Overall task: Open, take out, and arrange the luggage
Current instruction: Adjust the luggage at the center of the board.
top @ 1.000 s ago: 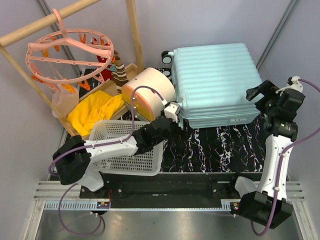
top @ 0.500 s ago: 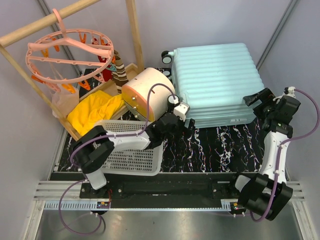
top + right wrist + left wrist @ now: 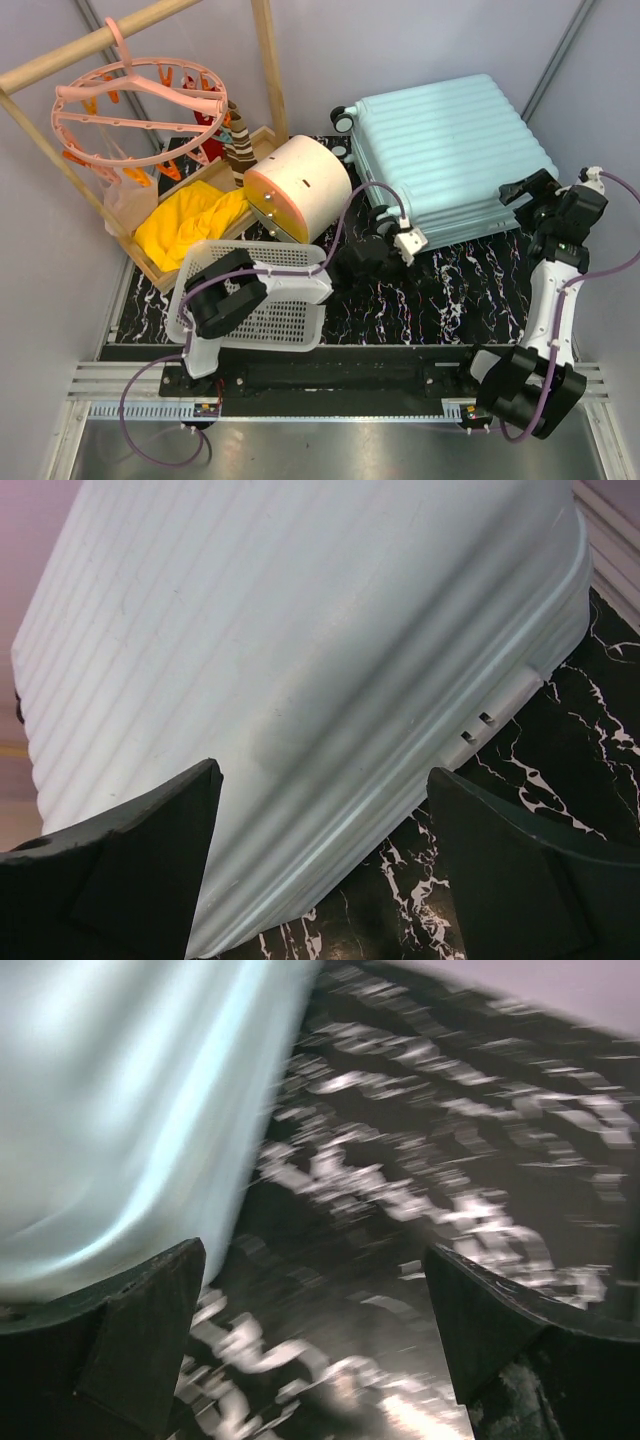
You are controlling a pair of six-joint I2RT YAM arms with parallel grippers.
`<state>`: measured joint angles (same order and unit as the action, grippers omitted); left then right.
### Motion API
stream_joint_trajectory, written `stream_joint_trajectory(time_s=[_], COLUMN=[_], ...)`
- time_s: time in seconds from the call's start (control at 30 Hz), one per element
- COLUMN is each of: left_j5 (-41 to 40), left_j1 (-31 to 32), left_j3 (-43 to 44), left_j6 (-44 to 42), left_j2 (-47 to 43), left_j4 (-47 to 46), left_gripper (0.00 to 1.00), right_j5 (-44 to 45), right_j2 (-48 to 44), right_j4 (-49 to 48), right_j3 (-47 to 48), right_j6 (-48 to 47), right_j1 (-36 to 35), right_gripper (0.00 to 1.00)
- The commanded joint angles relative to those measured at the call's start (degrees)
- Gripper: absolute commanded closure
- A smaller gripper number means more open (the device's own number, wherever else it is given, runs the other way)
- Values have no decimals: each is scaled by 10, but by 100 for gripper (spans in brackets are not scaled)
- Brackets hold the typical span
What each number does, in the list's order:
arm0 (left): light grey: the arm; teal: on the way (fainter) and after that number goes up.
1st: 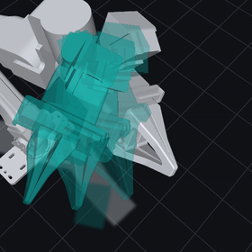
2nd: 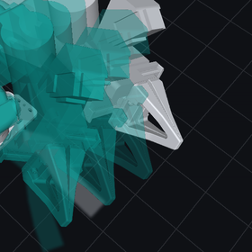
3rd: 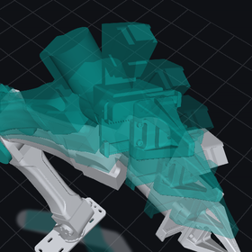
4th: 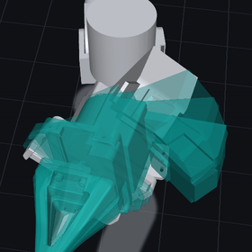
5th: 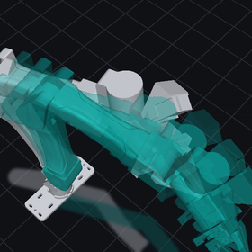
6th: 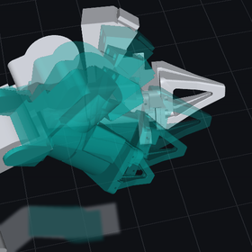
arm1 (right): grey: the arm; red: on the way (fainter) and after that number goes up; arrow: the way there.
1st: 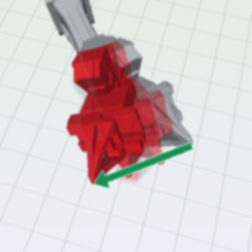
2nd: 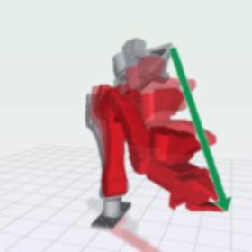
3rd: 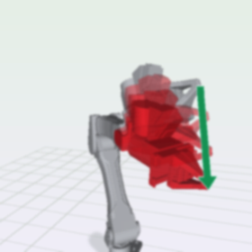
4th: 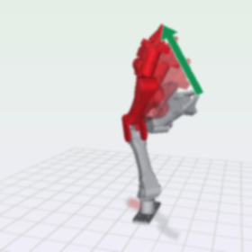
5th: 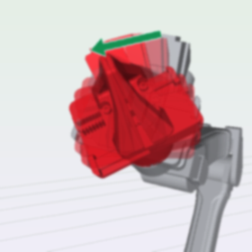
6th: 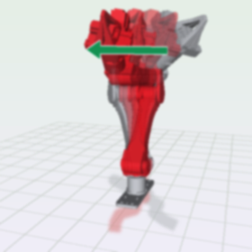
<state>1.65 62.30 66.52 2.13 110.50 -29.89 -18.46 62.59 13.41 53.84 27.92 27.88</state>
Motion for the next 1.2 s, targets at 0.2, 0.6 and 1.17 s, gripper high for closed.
stream_joint_trajectory(time_s=[0.2,0.6,1.17], left_j5=[-12,14,32], left_j1=[25,-221,-296], left_j3=[-93,-182,-226], left_j6=[-6,145,170], left_j2=[-155,-469,-553], left_j4=[-142,175,238], left_gripper=[1,1,1], right_j5=[92,336,540], right_j2=[-110,-89,45], right_j4=[78,97,94], right_j3=[35,-8,11], right_j6=[-6,178,431], right_j1=[-213,-626,-709], right_gripper=[10,16,7])
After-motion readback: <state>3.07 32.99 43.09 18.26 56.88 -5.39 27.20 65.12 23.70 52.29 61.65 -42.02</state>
